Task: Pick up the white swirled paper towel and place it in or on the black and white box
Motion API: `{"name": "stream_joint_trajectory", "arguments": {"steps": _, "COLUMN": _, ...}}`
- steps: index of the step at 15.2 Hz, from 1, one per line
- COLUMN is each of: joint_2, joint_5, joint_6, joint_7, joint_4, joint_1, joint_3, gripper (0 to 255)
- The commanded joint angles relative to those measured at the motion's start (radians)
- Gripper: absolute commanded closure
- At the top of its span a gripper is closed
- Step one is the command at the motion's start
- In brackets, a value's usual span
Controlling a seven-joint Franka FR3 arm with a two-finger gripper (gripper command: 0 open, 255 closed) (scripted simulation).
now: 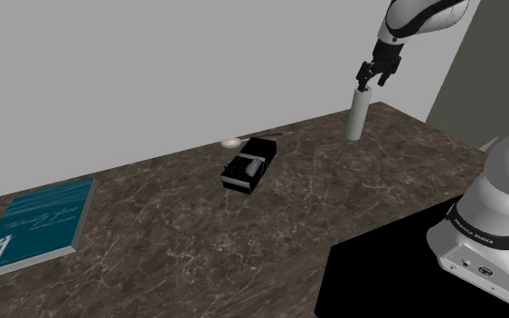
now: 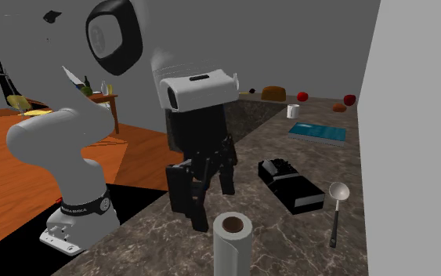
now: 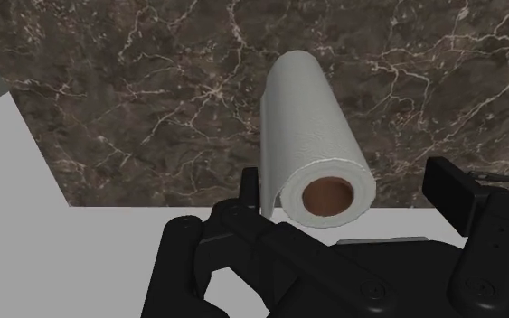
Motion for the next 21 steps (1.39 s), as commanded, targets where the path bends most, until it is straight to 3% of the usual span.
{"name": "stream_joint_trajectory", "arguments": {"steps": 1, "joint_2": 0.021, "joint_5": 0.002, "joint_6": 0.033, "joint_7": -0.004, "joint_4": -0.009, "joint_1": 0.0, "joint_3": -0.007, "gripper": 0}}
{"name": "stream_joint_trajectory", "arguments": {"steps": 6, "joint_2": 0.068, "joint_5": 0.01, "joint_6": 0.102, "joint_7": -0.01, "joint_4": -0.032, "joint_1": 0.005, "joint_3": -0.016, "gripper": 0}}
{"name": "stream_joint_trajectory", "arguments": {"steps": 13, "joint_2": 0.067, "joint_5": 0.01, "joint_6": 0.102, "joint_7": -0.01, "joint_4": -0.032, "joint_1": 0.005, "joint_3": -0.015, "gripper": 0}}
{"name": "stream_joint_trajectory", "arguments": {"steps": 14, "joint_2": 0.067, "joint_5": 0.01, "joint_6": 0.102, "joint_7": -0.01, "joint_4": -0.032, "joint_1": 0.005, "joint_3": -0.015, "gripper": 255}}
{"name": "stream_joint_trajectory", "arguments": {"steps": 21, "joint_2": 0.068, "joint_5": 0.01, "joint_6": 0.102, "joint_7": -0.01, "joint_4": -0.032, "joint_1": 0.005, "joint_3": -0.015, "gripper": 255}}
